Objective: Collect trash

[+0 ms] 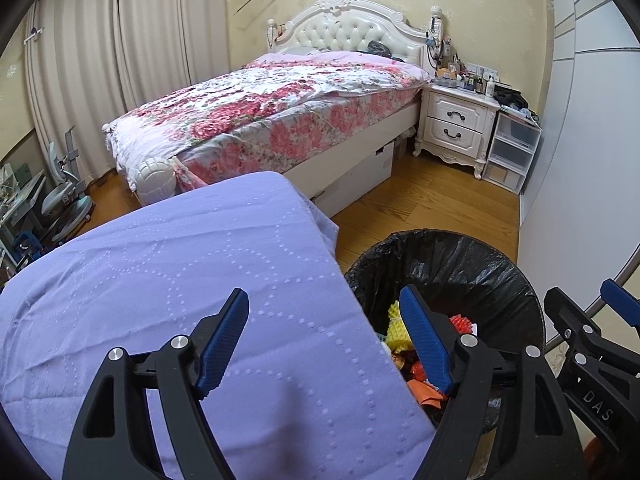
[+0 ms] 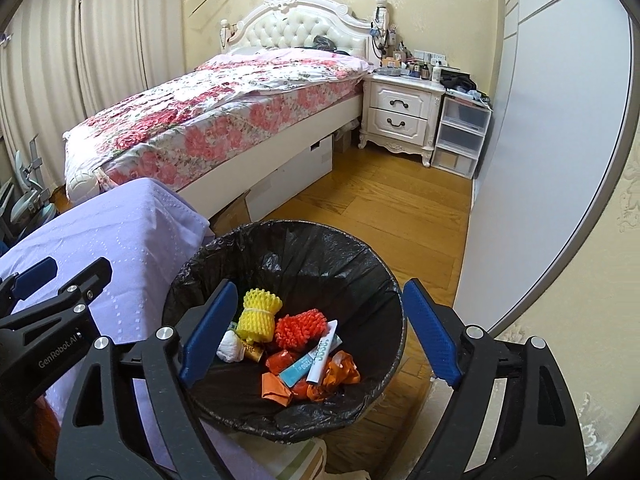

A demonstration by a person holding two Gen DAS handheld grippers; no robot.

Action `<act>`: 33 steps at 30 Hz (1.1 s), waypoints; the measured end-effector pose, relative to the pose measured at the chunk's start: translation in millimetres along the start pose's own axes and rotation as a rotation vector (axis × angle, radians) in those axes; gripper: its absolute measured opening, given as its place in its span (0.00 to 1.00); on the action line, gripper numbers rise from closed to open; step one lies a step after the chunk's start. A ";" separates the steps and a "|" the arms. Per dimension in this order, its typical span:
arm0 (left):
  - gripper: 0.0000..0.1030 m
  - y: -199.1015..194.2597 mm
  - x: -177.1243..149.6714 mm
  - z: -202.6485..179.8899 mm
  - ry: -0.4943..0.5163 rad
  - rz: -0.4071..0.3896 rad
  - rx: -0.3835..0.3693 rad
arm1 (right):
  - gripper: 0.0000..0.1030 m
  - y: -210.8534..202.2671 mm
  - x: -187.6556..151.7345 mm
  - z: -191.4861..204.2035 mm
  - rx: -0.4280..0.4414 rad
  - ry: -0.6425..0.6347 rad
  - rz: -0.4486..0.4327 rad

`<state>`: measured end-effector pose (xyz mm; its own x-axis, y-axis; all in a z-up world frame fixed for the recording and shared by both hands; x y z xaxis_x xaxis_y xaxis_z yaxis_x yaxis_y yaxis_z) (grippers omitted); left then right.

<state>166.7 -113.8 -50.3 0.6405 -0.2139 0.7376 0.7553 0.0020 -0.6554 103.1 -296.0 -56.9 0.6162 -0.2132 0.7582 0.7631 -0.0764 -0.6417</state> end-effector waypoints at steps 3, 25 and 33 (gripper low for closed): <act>0.74 -9.0 -3.1 10.0 -0.014 -0.009 0.001 | 0.81 -9.8 -3.4 7.0 0.004 -0.012 -0.005; 0.76 -85.2 -34.6 65.5 -0.096 -0.087 0.029 | 0.83 -83.8 -33.6 49.5 0.060 -0.089 -0.073; 0.77 -109.6 -41.2 77.5 -0.113 -0.125 0.047 | 0.83 -103.1 -41.9 56.8 0.071 -0.111 -0.093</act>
<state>68.2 -29.5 3.8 0.5509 -0.1045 0.8280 0.8339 0.0287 -0.5512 9.7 -223.8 -15.9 0.5569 -0.0991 0.8246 0.8274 -0.0208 -0.5613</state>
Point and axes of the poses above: each gripper's, at about its wrist camera, not at the fingertips, and y roughly the way its jaws point, z to its left, x to its top, the point moved 5 cm from there along y, roughly the way its jaws point, and after that the axes turned 10 degrees about x, right-handed, at the moved point
